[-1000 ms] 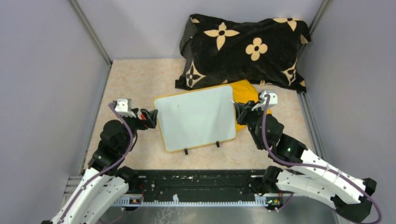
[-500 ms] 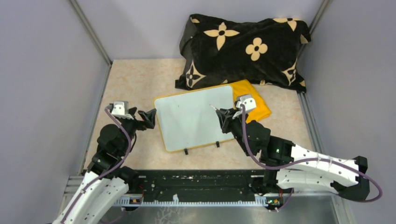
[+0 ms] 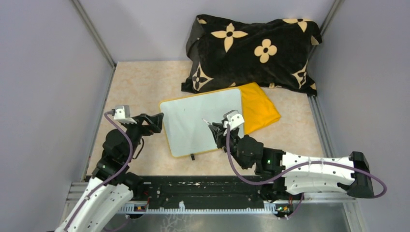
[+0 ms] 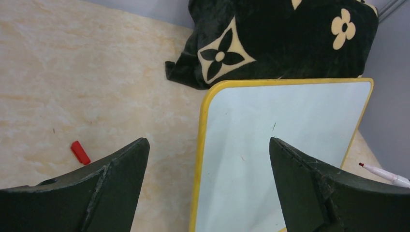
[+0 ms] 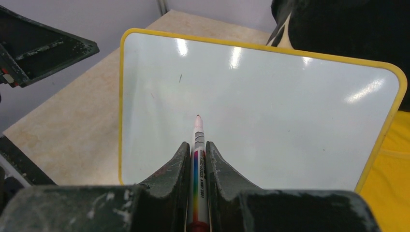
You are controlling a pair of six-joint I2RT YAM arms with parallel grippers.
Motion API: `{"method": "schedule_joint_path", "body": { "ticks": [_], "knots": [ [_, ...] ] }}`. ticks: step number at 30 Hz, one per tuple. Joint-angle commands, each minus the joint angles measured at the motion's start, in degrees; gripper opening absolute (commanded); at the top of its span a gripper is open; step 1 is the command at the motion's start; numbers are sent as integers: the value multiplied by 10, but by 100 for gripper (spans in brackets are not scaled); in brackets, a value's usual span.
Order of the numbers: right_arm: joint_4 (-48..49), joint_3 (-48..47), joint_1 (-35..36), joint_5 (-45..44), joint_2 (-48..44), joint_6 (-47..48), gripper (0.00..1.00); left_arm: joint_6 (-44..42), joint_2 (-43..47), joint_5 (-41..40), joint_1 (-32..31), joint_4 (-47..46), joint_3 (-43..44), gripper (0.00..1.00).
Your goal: Write a sentence on the whiteboard
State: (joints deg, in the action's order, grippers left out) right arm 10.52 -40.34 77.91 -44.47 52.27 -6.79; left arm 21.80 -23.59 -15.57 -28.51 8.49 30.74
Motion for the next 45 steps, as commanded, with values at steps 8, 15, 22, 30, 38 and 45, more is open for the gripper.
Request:
{"method": "schedule_joint_path", "body": {
  "ticks": [8,15,22,30,38,45],
  "knots": [
    [86,25,6,100,-20,30,0,-30,-41,5,0,43,26,98],
    [107,34,6,125,-31,36,0,-50,-130,75,4,96,72,97],
    [89,18,6,137,-28,21,0,-35,-120,188,43,61,46,94],
    [80,8,6,156,-28,11,0,23,-125,349,149,31,2,88],
    [78,5,6,175,-28,12,0,45,-136,423,167,-26,-16,83],
    [86,0,6,188,-16,17,0,74,-142,464,183,-72,-49,78]
  ]
}}
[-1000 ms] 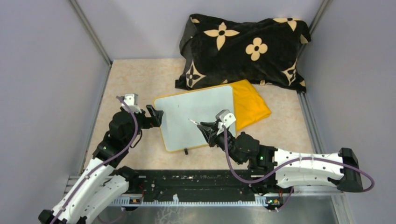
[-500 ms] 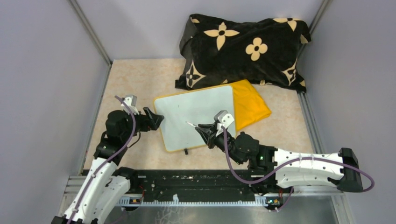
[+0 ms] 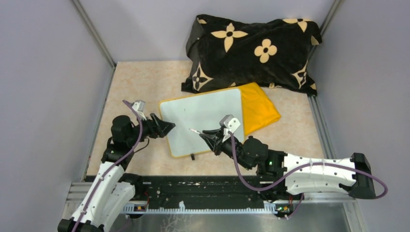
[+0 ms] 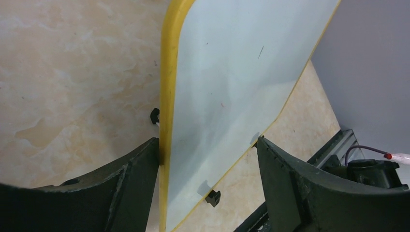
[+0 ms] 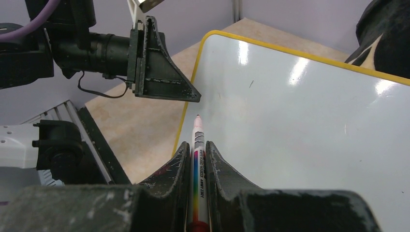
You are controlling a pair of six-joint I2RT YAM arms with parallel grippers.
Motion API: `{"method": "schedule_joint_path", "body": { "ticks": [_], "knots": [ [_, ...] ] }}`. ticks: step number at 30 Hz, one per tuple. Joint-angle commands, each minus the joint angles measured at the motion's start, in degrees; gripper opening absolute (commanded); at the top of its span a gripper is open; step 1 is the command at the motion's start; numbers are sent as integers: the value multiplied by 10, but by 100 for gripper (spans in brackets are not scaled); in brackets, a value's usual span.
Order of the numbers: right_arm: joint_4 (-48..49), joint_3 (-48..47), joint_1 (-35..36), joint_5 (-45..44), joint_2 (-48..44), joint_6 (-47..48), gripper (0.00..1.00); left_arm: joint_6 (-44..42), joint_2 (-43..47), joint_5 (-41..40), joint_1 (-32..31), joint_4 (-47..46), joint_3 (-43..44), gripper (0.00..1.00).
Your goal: Write a sentence on the whiteboard
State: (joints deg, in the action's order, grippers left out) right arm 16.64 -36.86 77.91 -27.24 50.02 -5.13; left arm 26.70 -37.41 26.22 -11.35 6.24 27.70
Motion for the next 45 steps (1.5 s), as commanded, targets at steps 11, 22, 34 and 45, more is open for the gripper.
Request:
{"method": "schedule_joint_path", "body": {
  "ticks": [11,22,34,45],
  "knots": [
    [37,-32,6,21,22,-5,0,59,0,90,17,-113,-62,66],
    [46,-41,6,-22,53,1,0,68,5,72,17,-109,-74,46],
    [129,-66,5,-64,119,24,0,63,13,27,17,-85,-77,29],
    [172,-118,4,-109,209,44,0,60,18,22,17,-81,-78,26]
  ]
}}
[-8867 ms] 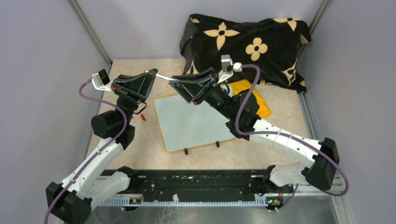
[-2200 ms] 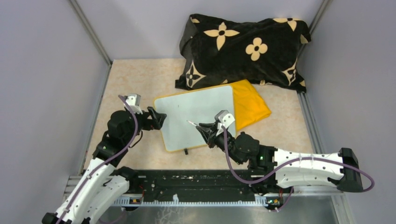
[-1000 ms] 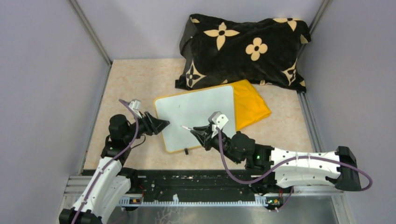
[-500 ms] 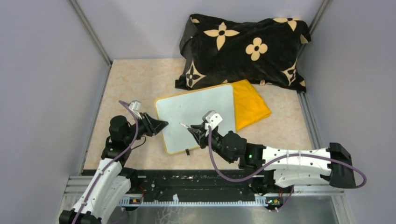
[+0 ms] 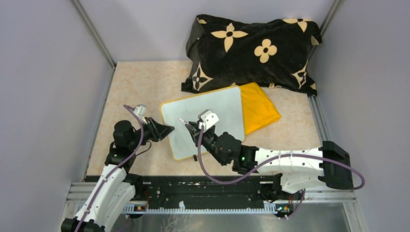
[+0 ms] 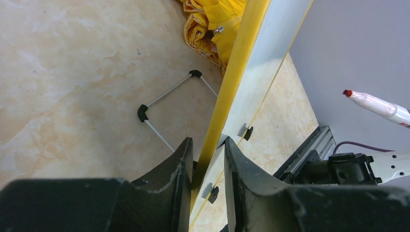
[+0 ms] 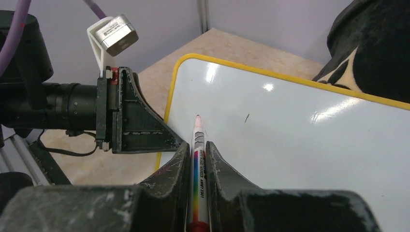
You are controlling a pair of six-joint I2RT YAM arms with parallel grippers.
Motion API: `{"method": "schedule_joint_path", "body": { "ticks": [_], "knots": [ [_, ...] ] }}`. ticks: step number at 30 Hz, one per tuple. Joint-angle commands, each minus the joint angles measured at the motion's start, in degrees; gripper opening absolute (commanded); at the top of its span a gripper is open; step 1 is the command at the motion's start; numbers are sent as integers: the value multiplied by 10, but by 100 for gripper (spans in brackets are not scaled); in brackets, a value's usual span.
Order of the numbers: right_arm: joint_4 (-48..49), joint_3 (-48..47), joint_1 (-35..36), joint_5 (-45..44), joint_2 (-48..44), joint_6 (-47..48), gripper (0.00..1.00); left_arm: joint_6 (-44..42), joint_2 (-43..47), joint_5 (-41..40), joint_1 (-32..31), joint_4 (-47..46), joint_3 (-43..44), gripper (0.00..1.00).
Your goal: Write a sentence on the whiteboard
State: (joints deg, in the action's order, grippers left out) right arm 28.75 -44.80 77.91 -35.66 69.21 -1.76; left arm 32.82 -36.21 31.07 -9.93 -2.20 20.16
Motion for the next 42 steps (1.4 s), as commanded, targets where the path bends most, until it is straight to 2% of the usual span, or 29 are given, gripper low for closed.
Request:
{"method": "schedule_joint_path", "body": {
  "ticks": [1,19,42],
  "knots": [
    [56,-40,4,-27,22,9,0,-1,5,-26,3,3,-3,26],
    [61,-45,-61,46,44,-74,0,-4,5,-21,3,1,-3,25],
    [55,-37,-83,50,70,-100,0,-3,10,-20,3,1,-5,26]
  ]
}}
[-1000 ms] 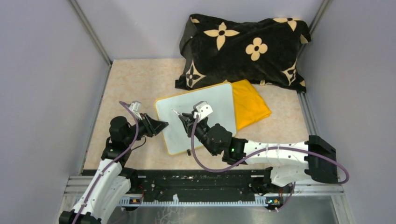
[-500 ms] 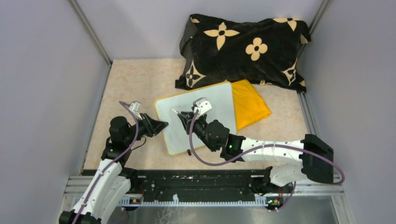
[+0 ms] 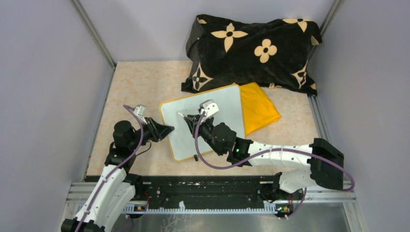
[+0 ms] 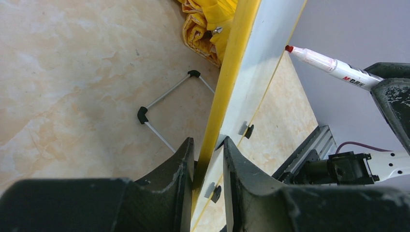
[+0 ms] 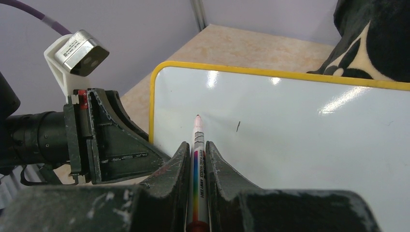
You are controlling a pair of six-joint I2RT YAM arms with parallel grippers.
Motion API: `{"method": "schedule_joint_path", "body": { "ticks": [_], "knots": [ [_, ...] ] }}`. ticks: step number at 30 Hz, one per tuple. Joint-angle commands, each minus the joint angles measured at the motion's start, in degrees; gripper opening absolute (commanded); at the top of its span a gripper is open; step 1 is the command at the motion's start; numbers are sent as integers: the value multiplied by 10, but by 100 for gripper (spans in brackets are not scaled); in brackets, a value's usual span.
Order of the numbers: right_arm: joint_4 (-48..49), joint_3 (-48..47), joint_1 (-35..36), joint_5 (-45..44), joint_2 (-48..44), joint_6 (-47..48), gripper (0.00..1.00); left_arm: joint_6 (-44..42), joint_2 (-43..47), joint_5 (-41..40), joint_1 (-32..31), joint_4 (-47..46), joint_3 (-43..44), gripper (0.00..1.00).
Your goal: Write a sentence on the whiteboard
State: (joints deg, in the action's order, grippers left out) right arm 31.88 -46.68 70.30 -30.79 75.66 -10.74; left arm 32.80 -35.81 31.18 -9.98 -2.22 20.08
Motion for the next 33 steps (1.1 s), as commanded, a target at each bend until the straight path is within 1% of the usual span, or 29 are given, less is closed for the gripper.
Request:
{"method": "schedule_joint_path", "body": {
  "ticks": [1,16,28,33],
  "knots": [
    [23,-17,-8,1,7,-10,0,-3,5,-20,4,1,-3,26],
    [8,3,-13,-10,7,-24,0,-4,6,-20,3,1,-4,26],
    [-7,49,-13,-22,-26,-40,0,-5,5,-19,3,0,-3,26],
    [-7,50,-13,-16,-40,-41,0,-5,4,-17,3,0,-4,26]
  ]
}}
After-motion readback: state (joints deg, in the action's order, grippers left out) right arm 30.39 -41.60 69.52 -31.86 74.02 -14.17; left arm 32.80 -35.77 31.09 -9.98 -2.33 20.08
